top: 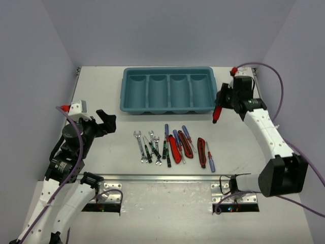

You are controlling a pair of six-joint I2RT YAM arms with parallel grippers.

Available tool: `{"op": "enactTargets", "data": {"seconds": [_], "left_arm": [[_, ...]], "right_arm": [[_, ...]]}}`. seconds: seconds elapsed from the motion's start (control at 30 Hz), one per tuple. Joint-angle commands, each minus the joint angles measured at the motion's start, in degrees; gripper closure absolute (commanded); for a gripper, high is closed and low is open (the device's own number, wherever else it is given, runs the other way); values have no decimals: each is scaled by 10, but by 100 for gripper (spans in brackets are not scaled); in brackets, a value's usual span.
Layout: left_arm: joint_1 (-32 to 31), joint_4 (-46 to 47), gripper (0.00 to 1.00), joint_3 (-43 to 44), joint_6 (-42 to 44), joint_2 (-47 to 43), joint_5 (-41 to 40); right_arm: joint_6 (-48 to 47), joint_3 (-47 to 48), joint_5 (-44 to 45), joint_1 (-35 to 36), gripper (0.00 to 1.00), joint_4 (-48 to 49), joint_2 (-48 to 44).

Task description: Sort the tools into containers

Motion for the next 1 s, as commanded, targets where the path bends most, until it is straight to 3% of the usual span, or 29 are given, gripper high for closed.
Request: {"op": "enactTargets", "data": {"seconds": [0.0,0.07,0.27,0.37,0.43,0.53,0.63,0.7,0.77,0.9,0.97], "left_arm": [[-6,27,0,4,-2,5,9],[-6,27,0,4,-2,11,11],[-14,25,0,5,-3,22,5],[-17,26,0,4,-3,17,7],[-17,27,0,3,-3,16,5],[-17,28,0,3,-3,17,7],[-18,28,0,3,-2,17,12],[-20,28,0,2,-2,14,12],[-20,28,0,1,-3,8,8],[-21,30,0,-1,-6,0,1],[-21,29,0,0,-6,4,3]], "right_arm": [[-69,150,-95,8,100,31,114],[-90,260,-92,9,100,10,191],[-146,461,-53,10,97,-43,400],[-148,539,-46,13,77,-76,459],[-141,582,-44,18,49,-103,490],[-133,616,-1,36,31,-130,493],[-108,675,25,43,29,-183,471],[-100,636,65,57,11,-204,425],[-67,571,86,81,11,-220,339],[-10,246,108,149,11,-160,155],[37,135,112,176,14,-128,57]]}}
